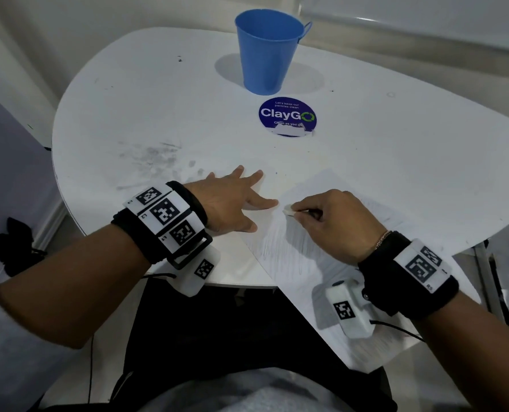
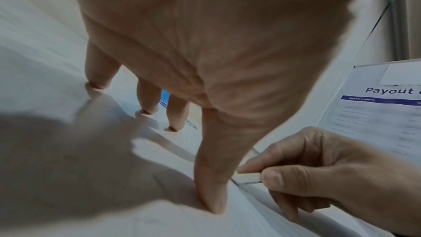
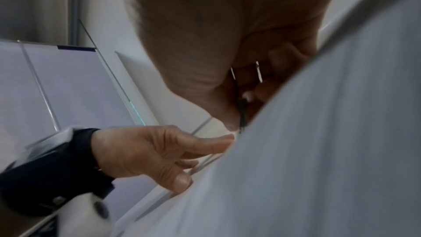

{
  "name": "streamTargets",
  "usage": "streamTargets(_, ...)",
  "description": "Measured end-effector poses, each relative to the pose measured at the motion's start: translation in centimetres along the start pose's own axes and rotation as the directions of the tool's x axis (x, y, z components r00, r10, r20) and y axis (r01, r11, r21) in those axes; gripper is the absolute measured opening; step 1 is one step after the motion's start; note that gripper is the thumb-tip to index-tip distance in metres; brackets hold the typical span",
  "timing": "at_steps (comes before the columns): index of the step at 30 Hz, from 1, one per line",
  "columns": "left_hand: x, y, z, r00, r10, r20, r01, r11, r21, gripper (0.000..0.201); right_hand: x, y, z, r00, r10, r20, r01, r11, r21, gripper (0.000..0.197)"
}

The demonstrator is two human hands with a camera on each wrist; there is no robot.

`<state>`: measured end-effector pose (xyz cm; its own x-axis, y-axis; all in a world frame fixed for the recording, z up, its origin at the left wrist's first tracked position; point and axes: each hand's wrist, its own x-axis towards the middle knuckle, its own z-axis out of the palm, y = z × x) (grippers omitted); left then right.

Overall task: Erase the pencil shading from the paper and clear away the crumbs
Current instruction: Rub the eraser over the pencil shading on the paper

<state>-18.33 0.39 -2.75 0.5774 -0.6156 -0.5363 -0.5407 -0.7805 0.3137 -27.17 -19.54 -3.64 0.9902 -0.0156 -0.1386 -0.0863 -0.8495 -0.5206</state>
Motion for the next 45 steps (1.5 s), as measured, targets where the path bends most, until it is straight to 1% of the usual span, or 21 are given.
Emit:
streamTargets(5, 0.5, -0.3, -0.1, 0.999, -0.006, -0.045, 0.005, 0.999, -0.038, 0.056, 0.2, 0.0, -1.1, 0.998, -0.013, 0.058, 0.019, 0.994, -0.104, 0.023)
streamTargets(8, 0.8, -0.5, -0.1, 0.997, -0.015, -0.076, 0.012, 0.999, -0.051, 0.053, 0.3, -0.1, -1.1, 0.999, -0.021, 0.033, 0.026, 0.981, -0.191, 0.022)
streamTargets(10, 0.9, -0.6, -0.1, 0.996, -0.021, -0.089, 0.015, 0.998, -0.064, 0.052, 0.5, -0.3, -1.1, 1.0, -0.016, 0.024, 0.021, 0.977, -0.213, 0.022)
streamTargets(12, 0.8, -0.7, -0.1, 0.992, -0.039, -0.119, 0.028, 0.995, -0.1, 0.053, 0.9, -0.5, -1.1, 1.0, -0.011, 0.018, 0.014, 0.977, -0.215, 0.023)
streamTargets(14, 0.7, -0.7, 0.0, 0.981, -0.071, -0.18, 0.05, 0.992, -0.119, 0.058, 1.5, -0.7, -1.0, 1.0, 0.007, -0.005, -0.008, 0.979, -0.204, 0.023)
streamTargets(16, 0.5, -0.6, 0.2, 0.968, -0.101, -0.232, 0.083, 0.993, -0.086, 0.065, 1.9, -0.9, -0.7, 0.998, 0.048, -0.049, -0.056, 0.984, -0.166, 0.022)
streamTargets(18, 0.4, -0.3, 0.5, 0.965, -0.131, -0.228, 0.129, 0.991, -0.023, 0.074, 1.9, -1.1, -0.4, 0.994, 0.071, -0.083, -0.083, 0.987, -0.141, 0.022)
streamTargets(20, 0.5, -0.3, 0.5, 0.969, -0.16, -0.189, 0.171, 0.984, 0.042, 0.079, 1.5, -1.3, -0.1, 0.995, 0.059, -0.081, -0.069, 0.988, -0.139, 0.021)
streamTargets(22, 0.5, -0.3, 0.3, 0.971, -0.178, -0.158, 0.192, 0.979, 0.075, 0.078, 1.1, -1.5, -0.1, 0.997, 0.028, -0.073, -0.037, 0.991, -0.127, 0.021)
streamTargets(25, 0.8, -0.7, -0.1, 0.969, -0.189, -0.157, 0.203, 0.976, 0.077, 0.075, 1.1, -1.0, -0.6, 0.993, 0.006, -0.115, -0.021, 0.992, -0.127, 0.021)
streamTargets(27, 1.1, -1.1, -0.1, 0.961, -0.205, -0.187, 0.219, 0.974, 0.054, 0.073, 1.2, -0.5, -0.9, 0.993, 0.027, -0.118, -0.043, 0.991, -0.129, 0.02)
streamTargets(30, 1.4, -1.6, 0.0, 0.93, -0.248, -0.27, 0.26, 0.965, 0.011, 0.07, 1.0, -0.2, -0.8, 0.993, 0.038, -0.11, -0.048, 0.994, -0.093, 0.019)
streamTargets(33, 0.9, -1.3, -0.1, 0.91, -0.236, -0.34, 0.233, 0.971, -0.051, 0.06, 1.1, -0.5, -0.5, 0.988, 0.045, -0.149, -0.061, 0.992, -0.107, 0.02)
streamTargets(34, 0.8, -1.2, -0.1, 0.914, -0.227, -0.336, 0.222, 0.974, -0.054, 0.058, 1.0, -0.6, -0.4, 0.986, 0.046, -0.162, -0.065, 0.992, -0.112, 0.02)
streamTargets(36, 0.5, -0.8, -0.2, 0.937, -0.215, -0.275, 0.222, 0.975, -0.005, 0.063, 0.6, -0.7, 0.1, 0.987, 0.028, -0.158, -0.056, 0.983, -0.175, 0.024)
streamTargets(38, 0.5, -0.7, -0.2, 0.959, -0.206, -0.193, 0.222, 0.973, 0.065, 0.071, -0.3, -1.0, 0.5, 0.995, 0.01, -0.103, -0.038, 0.961, -0.274, 0.026)
streamTargets(39, 0.4, -0.7, -0.3, 0.966, -0.201, -0.164, 0.216, 0.973, 0.078, 0.072, -0.7, -1.2, 0.4, 0.998, 0.01, -0.067, -0.029, 0.958, -0.284, 0.025)
streamTargets(41, 0.4, -0.8, -0.4, 0.972, -0.19, -0.138, 0.202, 0.976, 0.079, 0.072, -0.7, -1.6, -0.3, 0.999, 0.012, -0.035, -0.019, 0.981, -0.193, 0.022)
streamTargets(43, 0.3, -0.6, -0.3, 0.976, -0.177, -0.129, 0.188, 0.979, 0.076, 0.072, 0.4, -1.7, -1.0, 0.997, 0.002, -0.075, -0.011, 0.993, -0.12, 0.02)
streamTargets(45, 0.3, -0.4, -0.2, 0.977, -0.177, -0.122, 0.186, 0.98, 0.065, 0.072, 1.9, -1.6, -1.3, 0.995, 0.006, -0.098, -0.015, 0.995, -0.095, 0.022)
